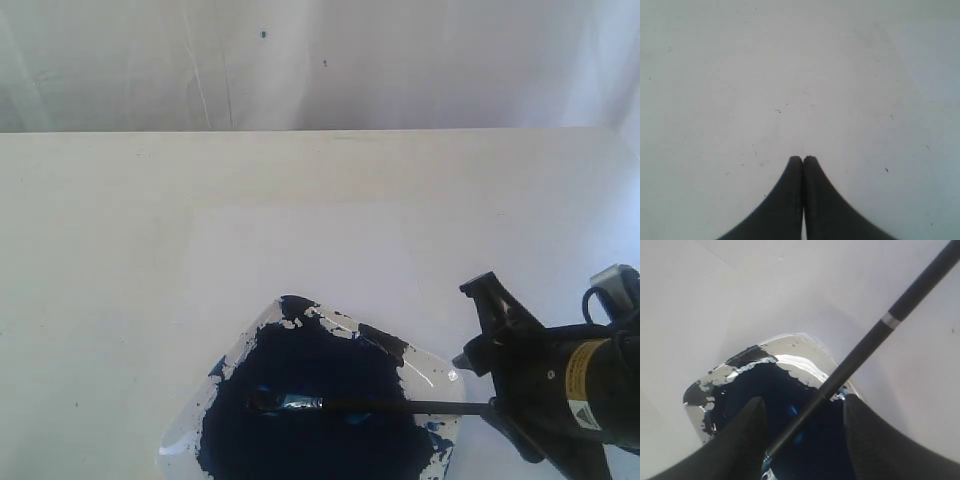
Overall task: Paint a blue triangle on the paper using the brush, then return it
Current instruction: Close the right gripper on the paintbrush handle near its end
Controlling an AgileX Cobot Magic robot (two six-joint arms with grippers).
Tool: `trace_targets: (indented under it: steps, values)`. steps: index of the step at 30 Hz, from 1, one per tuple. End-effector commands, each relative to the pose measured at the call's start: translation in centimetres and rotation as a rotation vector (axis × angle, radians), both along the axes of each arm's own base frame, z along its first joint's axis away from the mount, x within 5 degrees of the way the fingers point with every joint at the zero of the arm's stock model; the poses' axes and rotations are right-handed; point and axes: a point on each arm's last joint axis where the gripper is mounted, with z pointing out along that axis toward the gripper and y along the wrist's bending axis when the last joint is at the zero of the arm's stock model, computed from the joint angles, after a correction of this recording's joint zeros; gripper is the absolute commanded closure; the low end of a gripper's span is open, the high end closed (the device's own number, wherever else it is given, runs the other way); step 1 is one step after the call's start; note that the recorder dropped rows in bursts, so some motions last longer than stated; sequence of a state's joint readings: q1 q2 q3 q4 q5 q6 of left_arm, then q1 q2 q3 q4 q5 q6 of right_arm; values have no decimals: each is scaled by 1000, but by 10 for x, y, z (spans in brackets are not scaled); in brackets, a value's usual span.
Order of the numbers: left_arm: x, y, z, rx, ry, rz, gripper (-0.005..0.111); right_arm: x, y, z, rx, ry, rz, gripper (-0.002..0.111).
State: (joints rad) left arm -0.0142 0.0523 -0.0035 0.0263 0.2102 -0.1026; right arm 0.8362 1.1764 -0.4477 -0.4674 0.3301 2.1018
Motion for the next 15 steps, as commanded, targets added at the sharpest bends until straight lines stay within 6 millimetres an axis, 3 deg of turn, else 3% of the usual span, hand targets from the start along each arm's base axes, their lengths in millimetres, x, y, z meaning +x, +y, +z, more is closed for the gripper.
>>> trace_targets:
  steps: [1,15]
  values:
    - [0,0,-2,-5,11,4,107,2,2,-10,-6,44,-23,62]
    - [0,0,-2,-5,11,4,107,7,4,-26,-67,96,-31,62]
